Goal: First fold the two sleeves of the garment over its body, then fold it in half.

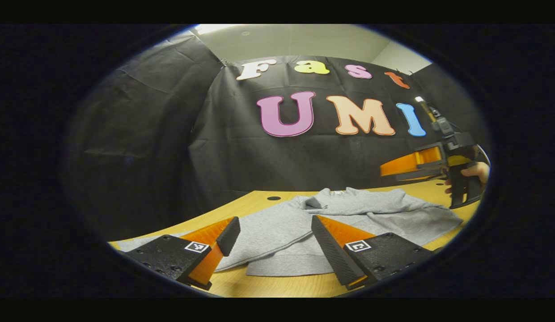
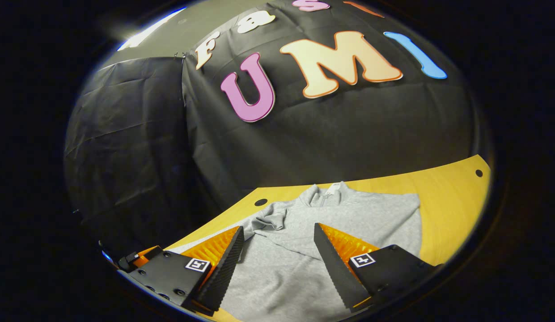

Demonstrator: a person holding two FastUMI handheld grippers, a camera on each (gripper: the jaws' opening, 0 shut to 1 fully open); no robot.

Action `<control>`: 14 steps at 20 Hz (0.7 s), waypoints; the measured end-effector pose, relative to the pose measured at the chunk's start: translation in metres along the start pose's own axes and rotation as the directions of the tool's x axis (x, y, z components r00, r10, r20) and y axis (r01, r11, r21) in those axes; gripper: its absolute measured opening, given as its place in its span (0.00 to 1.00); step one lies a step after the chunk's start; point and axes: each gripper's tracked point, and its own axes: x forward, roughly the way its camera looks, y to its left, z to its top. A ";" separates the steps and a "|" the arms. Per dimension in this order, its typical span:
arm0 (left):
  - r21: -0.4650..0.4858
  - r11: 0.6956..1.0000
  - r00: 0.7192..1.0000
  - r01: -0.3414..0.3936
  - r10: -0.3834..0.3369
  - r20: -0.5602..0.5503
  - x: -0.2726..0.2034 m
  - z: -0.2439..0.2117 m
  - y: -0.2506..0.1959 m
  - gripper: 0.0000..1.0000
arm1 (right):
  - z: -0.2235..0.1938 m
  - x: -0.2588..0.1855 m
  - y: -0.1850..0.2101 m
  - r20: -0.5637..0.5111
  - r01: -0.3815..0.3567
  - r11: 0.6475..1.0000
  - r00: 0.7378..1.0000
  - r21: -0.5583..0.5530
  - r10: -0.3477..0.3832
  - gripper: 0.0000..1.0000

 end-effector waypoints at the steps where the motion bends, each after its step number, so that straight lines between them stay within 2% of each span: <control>1: 0.003 1.000 1.000 0.009 -0.009 -0.022 -0.002 -0.003 0.002 0.94 | 0.001 -0.018 -0.008 0.023 0.014 1.000 1.000 -0.004 -0.014 0.97; 5: -0.012 1.000 0.994 0.016 -0.017 -0.105 -0.013 0.000 0.037 0.95 | -0.001 -0.073 -0.046 0.066 0.088 0.996 0.994 -0.009 -0.087 0.97; 7: 0.005 1.000 0.978 0.017 -0.016 -0.209 -0.024 -0.009 0.068 0.95 | -0.007 -0.099 -0.059 0.077 0.113 0.994 0.991 0.007 -0.114 0.97; 9: 0.008 1.000 0.949 0.017 -0.014 -0.314 -0.041 -0.023 0.096 0.95 | -0.012 -0.117 -0.069 0.083 0.133 0.991 0.987 0.020 -0.135 0.97; 11: 0.002 1.000 0.893 -0.020 0.019 -0.450 -0.062 -0.044 0.144 0.94 | -0.019 -0.138 -0.081 0.095 0.157 0.987 0.983 0.025 -0.159 0.97; 14: 0.011 0.999 0.848 -0.051 0.049 -0.528 -0.078 -0.068 0.175 0.95 | -0.025 -0.150 -0.085 0.100 0.167 0.985 0.980 0.041 -0.170 0.97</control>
